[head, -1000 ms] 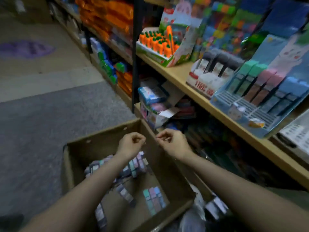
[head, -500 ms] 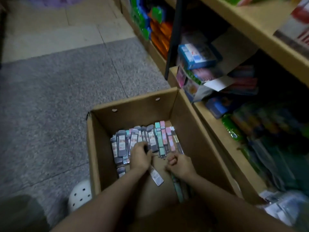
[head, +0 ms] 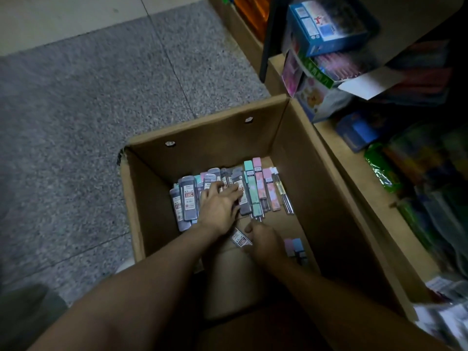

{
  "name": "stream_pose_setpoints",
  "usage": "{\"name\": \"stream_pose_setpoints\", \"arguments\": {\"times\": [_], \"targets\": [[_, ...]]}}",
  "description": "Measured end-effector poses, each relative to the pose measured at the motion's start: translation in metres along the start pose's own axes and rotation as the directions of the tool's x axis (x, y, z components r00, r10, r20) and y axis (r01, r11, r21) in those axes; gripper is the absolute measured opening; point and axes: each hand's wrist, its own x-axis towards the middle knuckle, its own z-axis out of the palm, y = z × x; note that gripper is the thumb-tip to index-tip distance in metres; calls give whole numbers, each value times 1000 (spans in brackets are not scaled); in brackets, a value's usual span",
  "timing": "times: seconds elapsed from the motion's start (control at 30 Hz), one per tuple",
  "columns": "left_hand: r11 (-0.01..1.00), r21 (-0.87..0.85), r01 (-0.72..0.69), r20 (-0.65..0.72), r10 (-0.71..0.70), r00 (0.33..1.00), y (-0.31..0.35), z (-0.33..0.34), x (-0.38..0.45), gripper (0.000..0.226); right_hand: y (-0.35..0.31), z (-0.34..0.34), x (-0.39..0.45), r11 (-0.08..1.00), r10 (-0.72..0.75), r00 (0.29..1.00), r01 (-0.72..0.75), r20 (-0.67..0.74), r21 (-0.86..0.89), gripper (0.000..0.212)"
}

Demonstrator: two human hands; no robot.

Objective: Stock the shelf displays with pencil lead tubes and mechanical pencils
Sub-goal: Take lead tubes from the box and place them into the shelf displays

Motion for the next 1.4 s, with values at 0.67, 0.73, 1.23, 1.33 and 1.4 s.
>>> {"name": "stream_pose_setpoints", "arguments": {"times": [0.67, 0.73, 1.23, 1.33, 1.4], "targets": [[-196, -959, 207, 281, -532, 798, 47, -15, -1, 21, -13, -70, 30, 806, 120, 983, -13, -142, 591, 17], [-182, -963, 201, 270, -598, 754, 38, -13, 1, 16, -8, -69, 40, 891, 182, 955, -61, -232, 449, 17], [162, -872, 462, 276, -618, 736, 25, 4, 3, 25, -15, -63, 73, 985, 142, 927, -97, -347, 143, 40], [172, -876, 450, 266, -606, 749, 30, 2, -1, 21, -8, -67, 64, 976, 170, 946, -122, -277, 182, 26], [183, -876, 447, 254, -612, 749, 33, 0, -7, 22, -3, -68, 54, 965, 200, 945, -144, -258, 220, 10]]}}
